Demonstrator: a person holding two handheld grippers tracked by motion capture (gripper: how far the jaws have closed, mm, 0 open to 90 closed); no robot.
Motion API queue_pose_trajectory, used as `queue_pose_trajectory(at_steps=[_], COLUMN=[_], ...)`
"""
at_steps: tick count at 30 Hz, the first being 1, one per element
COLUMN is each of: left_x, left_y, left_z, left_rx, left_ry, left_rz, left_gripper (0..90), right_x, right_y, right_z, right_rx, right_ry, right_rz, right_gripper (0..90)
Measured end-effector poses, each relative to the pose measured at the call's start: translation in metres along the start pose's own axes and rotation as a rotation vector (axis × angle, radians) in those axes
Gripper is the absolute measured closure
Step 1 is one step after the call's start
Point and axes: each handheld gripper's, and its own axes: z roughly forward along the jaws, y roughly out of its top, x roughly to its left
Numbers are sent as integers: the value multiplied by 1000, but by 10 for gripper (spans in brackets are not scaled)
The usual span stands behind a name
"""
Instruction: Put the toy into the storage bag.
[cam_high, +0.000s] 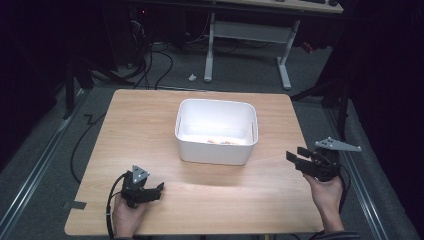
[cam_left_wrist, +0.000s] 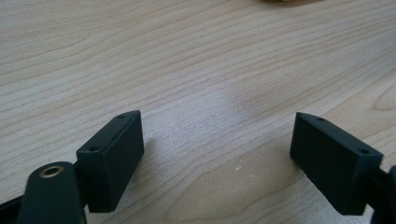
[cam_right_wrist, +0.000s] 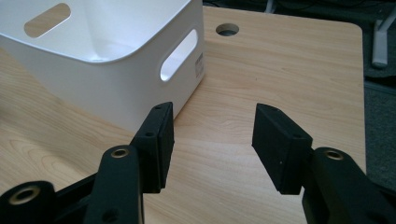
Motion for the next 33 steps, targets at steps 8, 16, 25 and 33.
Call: queue_pose_trajectory(at_steps=[8, 16, 25, 33], left_x=[0, 0, 0, 0], left_y=[0, 0, 0, 0], left_z=[0, 0, 0, 0], left_rx=[0, 0, 0, 0], left_ry=[0, 0, 0, 0], left_rz=[0, 0, 0, 0], left_gripper=[179, 178, 178, 178], right_x=[-1, -1, 2, 5], right_y=[-11, -22, -33, -40], right_z=[8, 16, 29, 38], right_rx=[16, 32, 53, 69], right_ry=[12, 25, 36, 39], right_rz=[18, 33, 38, 32], right_gripper=[489, 488, 482, 481])
